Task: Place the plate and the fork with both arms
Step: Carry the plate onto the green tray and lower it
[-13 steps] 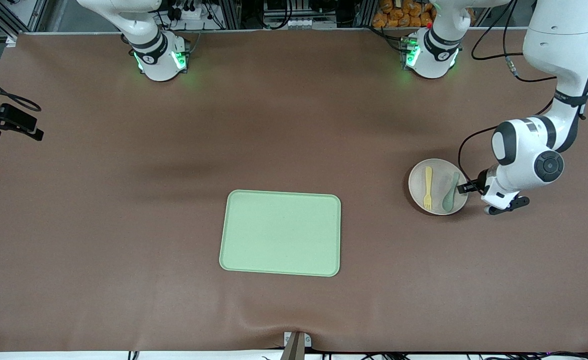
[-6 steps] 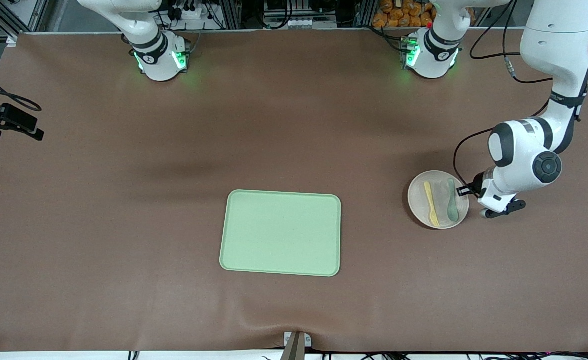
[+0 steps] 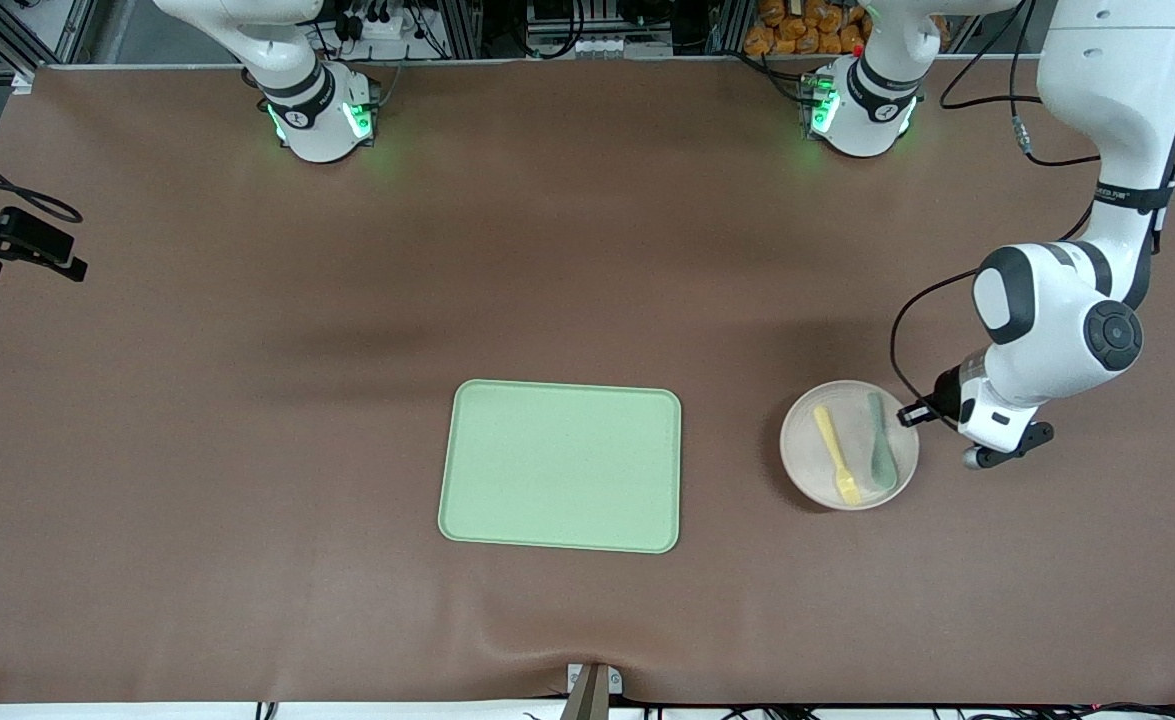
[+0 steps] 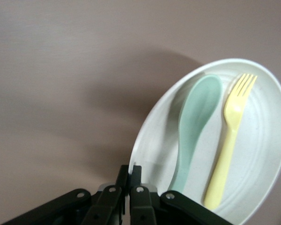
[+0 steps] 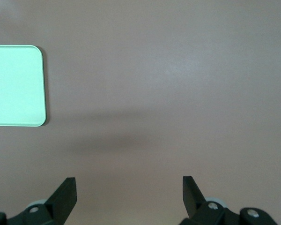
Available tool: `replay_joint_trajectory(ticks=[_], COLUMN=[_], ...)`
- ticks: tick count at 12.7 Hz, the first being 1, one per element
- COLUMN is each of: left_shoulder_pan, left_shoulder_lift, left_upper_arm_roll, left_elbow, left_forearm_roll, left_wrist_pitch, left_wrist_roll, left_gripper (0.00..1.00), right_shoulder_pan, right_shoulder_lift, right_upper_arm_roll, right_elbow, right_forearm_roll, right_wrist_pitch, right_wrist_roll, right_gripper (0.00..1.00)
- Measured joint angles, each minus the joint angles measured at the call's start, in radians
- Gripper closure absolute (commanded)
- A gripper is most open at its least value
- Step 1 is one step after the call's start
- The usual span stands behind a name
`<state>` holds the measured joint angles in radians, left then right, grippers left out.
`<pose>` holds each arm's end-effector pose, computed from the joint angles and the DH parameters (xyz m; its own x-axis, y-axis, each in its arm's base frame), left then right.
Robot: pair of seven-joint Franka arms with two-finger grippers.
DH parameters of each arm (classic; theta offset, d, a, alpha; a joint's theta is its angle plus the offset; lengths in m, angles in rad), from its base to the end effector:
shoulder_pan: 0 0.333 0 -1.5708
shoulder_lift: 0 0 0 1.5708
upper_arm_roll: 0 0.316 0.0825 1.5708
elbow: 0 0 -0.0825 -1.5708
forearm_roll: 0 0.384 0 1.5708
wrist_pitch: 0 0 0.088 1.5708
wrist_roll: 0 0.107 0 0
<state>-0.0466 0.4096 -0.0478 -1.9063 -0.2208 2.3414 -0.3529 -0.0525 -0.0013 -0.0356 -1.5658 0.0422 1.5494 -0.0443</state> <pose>0.6277 -0.0612 0.2862 0.9157 0.3984 -0.0521 0.4012 -0.8997 0.1722 0.5502 -0.0440 0.6258 0.9990 -0.0429 -0.0132 -0.0434 -0.9981 -0.0429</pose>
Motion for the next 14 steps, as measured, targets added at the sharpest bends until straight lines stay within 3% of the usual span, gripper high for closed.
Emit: replay_joint_trajectory(ticks=[4, 12, 13, 14], left_shoulder_pan=[-0.041, -0.289, -0.299, -0.306], left_shoulder_lift=[0.046, 0.355, 0.375, 0.392], left_upper_arm_roll=[-0.117, -0.121, -0.121, -0.12], left_elbow=[0.142, 0.441, 0.451, 0.455], left_forearm_roll=[0.0, 0.02, 0.044, 0.057], left_wrist_pitch=[-0.026, -0.007, 0.008, 0.022], left_wrist_roll=[-0.205, -0.254, -0.254, -0.253], left_gripper=[1.0, 0.99, 0.83, 0.41], right_shoulder_pan=[0.0, 0.0, 0.0, 0.0], right_shoulder_lift=[0.0, 0.0, 0.0, 0.0], right_upper_arm_roll=[0.0, 0.0, 0.0, 0.0], right_elbow=[0.0, 0.0, 0.0, 0.0], right_forearm_roll=[0.0, 0.0, 0.0, 0.0], right_wrist_pitch=[0.0, -0.001, -0.001, -0.001], right_wrist_roll=[0.0, 0.0, 0.0, 0.0], right_gripper=[0.0, 0.0, 0.0, 0.0])
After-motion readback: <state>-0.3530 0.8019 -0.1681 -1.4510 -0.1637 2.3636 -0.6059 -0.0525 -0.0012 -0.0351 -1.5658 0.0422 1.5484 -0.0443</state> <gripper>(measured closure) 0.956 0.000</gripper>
